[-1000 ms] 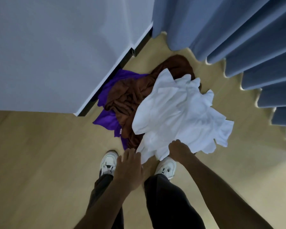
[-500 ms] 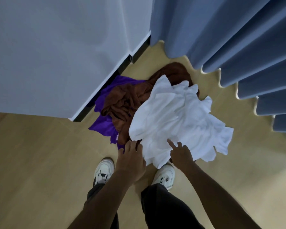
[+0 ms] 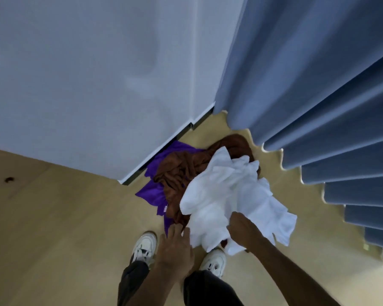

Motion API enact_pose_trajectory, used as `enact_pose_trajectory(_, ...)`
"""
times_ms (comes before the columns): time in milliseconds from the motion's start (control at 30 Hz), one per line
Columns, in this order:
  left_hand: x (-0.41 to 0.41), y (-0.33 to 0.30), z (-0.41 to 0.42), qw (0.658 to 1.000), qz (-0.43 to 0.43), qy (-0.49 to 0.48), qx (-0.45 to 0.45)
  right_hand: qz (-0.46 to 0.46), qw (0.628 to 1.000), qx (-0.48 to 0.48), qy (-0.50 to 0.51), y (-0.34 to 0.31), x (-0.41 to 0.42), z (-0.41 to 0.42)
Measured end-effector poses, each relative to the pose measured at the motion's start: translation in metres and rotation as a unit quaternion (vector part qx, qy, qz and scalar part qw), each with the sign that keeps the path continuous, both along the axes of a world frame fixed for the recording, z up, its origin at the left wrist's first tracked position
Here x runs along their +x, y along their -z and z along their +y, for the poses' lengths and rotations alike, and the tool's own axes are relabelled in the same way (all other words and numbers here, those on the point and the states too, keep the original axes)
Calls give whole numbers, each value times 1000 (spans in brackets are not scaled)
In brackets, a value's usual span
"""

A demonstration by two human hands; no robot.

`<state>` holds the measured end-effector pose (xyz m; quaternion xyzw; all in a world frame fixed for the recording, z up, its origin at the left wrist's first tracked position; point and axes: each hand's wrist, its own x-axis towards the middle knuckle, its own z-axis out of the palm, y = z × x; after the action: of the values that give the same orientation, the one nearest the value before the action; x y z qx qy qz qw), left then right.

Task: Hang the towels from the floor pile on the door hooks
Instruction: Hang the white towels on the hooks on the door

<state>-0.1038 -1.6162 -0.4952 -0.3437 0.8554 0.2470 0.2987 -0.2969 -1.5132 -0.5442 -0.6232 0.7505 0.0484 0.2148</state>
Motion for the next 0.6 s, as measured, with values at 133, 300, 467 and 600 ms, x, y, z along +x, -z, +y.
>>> enact_pose_trajectory(133,-28,-103,-32,997,57,-42,-16,-135,988,35,72,-135,-14,-35)
enact_pose_trajectory(300,-59,-232,-67,978,198,-63,32,-215,972,7,94,-278,-15,-79)
enact_pose_trajectory(467,-43,-332,-102,975,222,-16,16,-202,973,-103,50,-404,8,-118)
enact_pose_trajectory(600,6,-393,-134,969,240,-42,-35,-237,961,-138,26,-459,44,-144)
